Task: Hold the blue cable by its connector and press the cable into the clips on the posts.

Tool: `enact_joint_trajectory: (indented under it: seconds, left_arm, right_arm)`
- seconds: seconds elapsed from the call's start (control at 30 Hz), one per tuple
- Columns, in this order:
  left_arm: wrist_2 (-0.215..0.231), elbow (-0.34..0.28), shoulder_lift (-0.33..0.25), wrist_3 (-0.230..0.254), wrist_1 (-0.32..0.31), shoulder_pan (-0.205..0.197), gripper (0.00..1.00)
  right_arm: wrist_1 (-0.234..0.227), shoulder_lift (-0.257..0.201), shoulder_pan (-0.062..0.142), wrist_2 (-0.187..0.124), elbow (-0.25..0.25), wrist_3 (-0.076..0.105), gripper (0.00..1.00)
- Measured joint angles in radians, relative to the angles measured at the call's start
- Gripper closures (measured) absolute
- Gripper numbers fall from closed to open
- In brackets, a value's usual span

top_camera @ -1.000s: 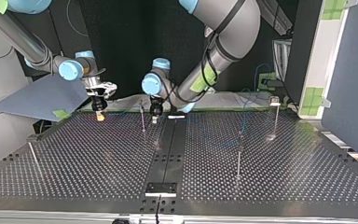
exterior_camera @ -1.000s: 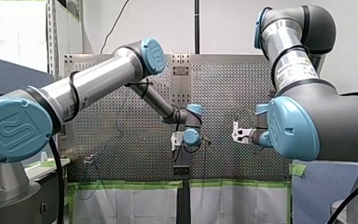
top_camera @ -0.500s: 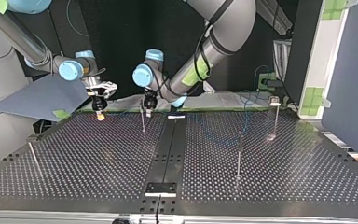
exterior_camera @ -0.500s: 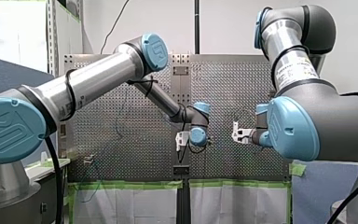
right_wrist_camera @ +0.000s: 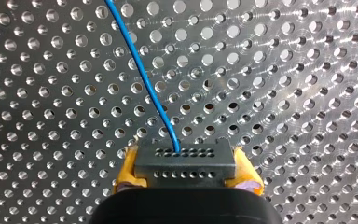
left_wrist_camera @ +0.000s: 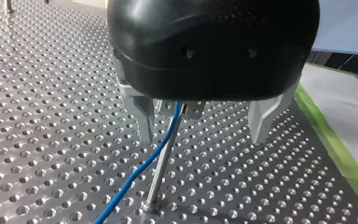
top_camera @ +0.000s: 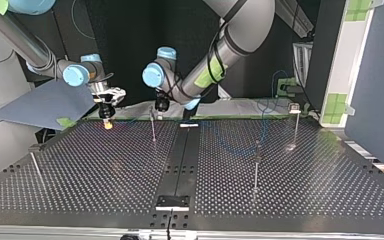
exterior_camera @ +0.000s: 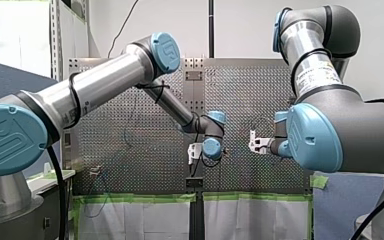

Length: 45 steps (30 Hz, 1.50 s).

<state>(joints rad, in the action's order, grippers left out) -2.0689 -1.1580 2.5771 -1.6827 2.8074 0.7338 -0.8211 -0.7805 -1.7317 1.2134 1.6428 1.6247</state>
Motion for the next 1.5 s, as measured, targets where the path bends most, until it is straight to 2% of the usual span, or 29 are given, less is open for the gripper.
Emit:
enact_joint_trajectory:
  seconds: [0.4,0.63,0.87,1.3,1.5]
  left_arm:
    - [-0.008,-0.055,-0.015,0.001,-0.030,0.034,0.00]
    - [-0.023,-0.059,-0.045,0.000,-0.045,0.060,0.00]
    - [-0.024,-0.060,-0.053,-0.002,-0.043,0.077,0.00]
    - [-0.024,-0.060,-0.052,-0.027,0.025,0.084,0.00]
    - [-0.024,-0.060,-0.052,-0.031,0.033,0.084,0.00]
  right_arm:
    - [0.006,0.000,0.000,-0.001,0.000,0.000,1.00]
    - [0.008,0.000,0.000,-0.001,0.000,0.000,1.00]
    - [0.009,0.000,0.000,-0.001,0.000,0.000,1.00]
    - [0.012,0.000,-0.001,0.000,0.000,0.000,1.00]
    - [0.013,0.000,0.000,0.000,0.000,0.000,1.00]
